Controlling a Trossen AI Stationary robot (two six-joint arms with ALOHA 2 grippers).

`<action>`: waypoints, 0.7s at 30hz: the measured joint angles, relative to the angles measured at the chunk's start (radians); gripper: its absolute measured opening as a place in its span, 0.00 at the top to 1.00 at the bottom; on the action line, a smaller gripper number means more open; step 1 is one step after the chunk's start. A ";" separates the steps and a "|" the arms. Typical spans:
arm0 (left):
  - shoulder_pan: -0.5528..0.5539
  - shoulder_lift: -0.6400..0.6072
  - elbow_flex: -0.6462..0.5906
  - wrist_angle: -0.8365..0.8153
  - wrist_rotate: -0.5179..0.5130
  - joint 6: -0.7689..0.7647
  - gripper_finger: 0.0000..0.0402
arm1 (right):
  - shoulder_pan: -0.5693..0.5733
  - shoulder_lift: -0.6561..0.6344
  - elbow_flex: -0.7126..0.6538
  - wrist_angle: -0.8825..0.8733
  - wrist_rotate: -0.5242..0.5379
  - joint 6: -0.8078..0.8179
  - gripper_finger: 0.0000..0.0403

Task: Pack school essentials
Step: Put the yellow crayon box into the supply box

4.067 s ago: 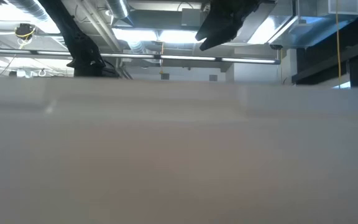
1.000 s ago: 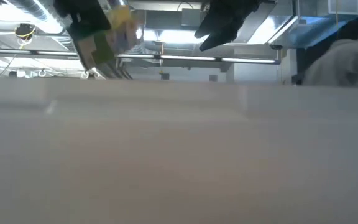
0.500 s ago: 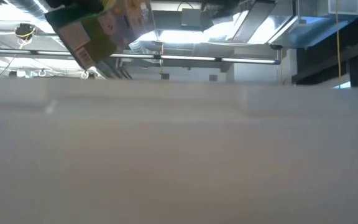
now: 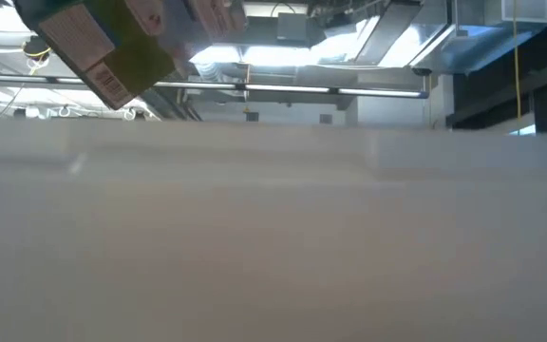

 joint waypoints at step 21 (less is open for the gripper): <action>-0.074 0.185 0.225 -0.005 -0.002 0.026 0.28 | 0.000 0.000 0.000 -0.016 0.001 -0.004 0.01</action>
